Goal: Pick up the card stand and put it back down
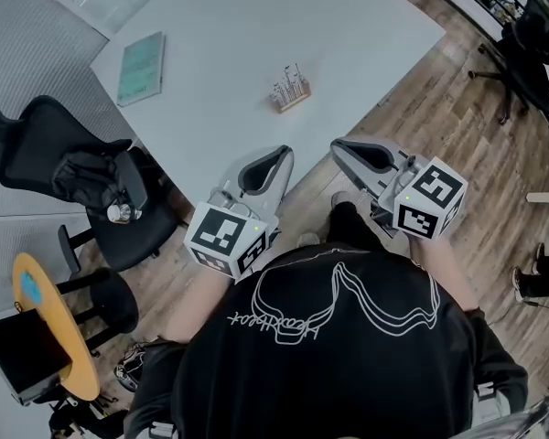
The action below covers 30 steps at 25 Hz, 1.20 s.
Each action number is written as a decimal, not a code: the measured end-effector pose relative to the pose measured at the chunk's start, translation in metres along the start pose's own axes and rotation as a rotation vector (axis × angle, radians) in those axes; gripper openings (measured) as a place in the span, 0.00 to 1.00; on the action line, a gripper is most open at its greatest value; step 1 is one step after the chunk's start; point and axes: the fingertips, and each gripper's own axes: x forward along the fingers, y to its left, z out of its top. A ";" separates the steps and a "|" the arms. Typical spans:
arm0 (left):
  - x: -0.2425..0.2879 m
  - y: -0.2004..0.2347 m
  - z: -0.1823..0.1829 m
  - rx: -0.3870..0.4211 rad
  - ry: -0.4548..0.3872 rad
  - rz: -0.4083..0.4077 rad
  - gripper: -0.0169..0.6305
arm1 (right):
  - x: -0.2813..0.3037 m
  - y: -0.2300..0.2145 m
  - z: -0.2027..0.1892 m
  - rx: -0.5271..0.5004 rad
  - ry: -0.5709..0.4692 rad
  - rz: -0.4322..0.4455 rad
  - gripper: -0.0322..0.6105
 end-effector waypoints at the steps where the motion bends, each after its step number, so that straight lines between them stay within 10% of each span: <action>1: 0.005 0.005 0.000 -0.007 0.004 0.012 0.05 | 0.003 -0.008 0.001 -0.001 0.006 0.004 0.06; 30: 0.098 0.147 -0.087 -0.262 0.151 0.349 0.05 | 0.111 -0.190 -0.045 -0.107 0.268 0.161 0.24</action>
